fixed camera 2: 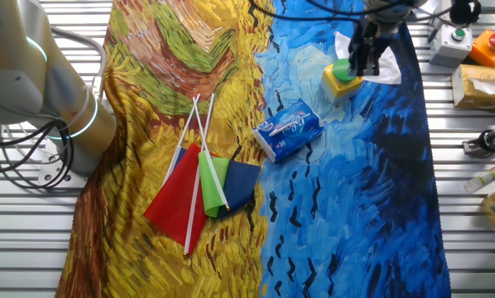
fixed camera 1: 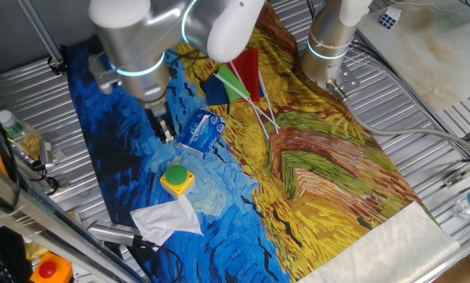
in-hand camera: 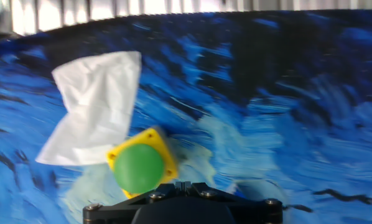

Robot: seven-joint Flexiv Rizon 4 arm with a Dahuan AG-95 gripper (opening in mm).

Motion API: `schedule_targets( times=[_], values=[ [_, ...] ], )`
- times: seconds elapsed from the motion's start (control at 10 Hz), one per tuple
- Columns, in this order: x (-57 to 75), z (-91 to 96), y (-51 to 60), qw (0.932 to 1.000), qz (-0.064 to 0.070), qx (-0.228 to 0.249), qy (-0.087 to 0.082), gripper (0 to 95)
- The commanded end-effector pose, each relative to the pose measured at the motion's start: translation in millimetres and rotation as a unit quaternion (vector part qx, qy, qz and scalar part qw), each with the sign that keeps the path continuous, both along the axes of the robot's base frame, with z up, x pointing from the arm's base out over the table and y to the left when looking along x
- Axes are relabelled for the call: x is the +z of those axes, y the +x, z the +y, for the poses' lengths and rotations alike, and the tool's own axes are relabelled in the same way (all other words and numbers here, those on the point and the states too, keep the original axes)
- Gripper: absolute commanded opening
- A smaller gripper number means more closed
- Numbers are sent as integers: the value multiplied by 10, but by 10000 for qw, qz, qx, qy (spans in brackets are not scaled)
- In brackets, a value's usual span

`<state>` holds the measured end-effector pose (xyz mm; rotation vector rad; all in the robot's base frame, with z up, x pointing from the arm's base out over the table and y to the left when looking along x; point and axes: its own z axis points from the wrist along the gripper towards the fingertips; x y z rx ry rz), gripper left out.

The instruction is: Pull out a napkin

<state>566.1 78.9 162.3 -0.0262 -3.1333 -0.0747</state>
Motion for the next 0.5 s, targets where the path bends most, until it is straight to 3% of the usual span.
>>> schedule_targets(
  times=[0.1, 0.5],
  values=[
    [4, -10, 2, 10000, 49, 33, 39, 0],
    [5, -10, 1, 9999, 10, 160, 29, 0]
  ],
)
